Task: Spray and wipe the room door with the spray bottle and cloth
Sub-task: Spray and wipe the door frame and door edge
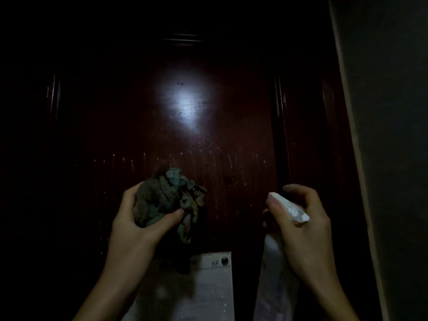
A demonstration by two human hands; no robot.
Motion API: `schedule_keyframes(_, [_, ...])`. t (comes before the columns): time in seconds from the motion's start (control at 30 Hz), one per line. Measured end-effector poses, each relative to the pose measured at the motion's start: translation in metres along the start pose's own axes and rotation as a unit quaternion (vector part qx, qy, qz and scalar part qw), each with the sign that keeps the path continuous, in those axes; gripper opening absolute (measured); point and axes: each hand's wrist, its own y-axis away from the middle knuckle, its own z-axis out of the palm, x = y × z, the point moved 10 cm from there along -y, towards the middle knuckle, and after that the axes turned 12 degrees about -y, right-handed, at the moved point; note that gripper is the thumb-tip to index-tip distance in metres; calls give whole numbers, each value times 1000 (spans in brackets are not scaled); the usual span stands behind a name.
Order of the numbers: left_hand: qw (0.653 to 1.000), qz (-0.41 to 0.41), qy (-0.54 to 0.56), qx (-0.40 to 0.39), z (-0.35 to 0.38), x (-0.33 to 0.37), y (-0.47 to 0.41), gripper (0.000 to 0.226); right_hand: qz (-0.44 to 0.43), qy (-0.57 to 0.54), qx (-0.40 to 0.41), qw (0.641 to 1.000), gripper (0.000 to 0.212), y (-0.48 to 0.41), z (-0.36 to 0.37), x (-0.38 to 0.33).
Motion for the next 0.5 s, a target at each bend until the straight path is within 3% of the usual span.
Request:
schedule_keyframes(0.2, [1000, -3, -2, 7, -2, 3, -3, 54, 3, 4, 17, 1000, 23, -9, -6, 0])
schedule_keyframes(0.5, [1000, -10, 7, -3, 4, 12, -3, 52, 11, 37, 17, 999, 37, -18, -19, 1])
